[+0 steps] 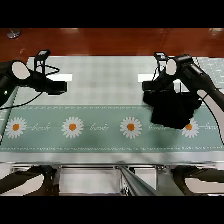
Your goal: Fold the shirts.
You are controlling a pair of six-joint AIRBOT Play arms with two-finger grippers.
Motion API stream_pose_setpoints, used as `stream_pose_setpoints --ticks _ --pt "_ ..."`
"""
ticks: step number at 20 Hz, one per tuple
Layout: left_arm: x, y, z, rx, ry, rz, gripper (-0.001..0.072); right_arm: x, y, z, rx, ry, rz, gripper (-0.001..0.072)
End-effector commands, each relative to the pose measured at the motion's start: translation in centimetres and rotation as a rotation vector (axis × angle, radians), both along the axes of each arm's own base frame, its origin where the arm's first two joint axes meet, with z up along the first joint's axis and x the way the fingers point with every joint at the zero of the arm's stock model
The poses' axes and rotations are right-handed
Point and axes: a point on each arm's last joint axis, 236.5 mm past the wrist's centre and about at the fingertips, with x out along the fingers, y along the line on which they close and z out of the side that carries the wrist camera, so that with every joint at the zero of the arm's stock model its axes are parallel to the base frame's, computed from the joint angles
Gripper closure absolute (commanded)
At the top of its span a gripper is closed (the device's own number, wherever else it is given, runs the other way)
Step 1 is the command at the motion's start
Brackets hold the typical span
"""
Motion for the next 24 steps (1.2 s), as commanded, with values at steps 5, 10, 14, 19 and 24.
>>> stream_pose_setpoints --ticks 5,10,14,19,24 --pt "0.0 0.0 0.0 0.0 0.001 0.001 0.0685 0.0 0.0 0.0 0.0 0.001 0.001 0.0685" --pt "0.0 0.0 0.0 0.0 0.001 0.001 0.0685 0.0 0.1 0.0 0.0 0.001 0.001 0.0685" --pt "0.2 0.0 0.1 -0.002 -0.009 0.005 0.0685 0.0 0.1 0.0 0.001 0.001 0.001 0.0685" --pt "1.1 0.0 0.4 -0.005 -0.048 0.013 0.0685 0.4 0.0 0.1 -0.002 -0.016 0.004 0.0685" --pt "1.2 -0.1 1.3 0.0 -0.053 -0.019 0.0012 0.9 -0.2 1.6 -0.01 -0.037 0.042 0.009"
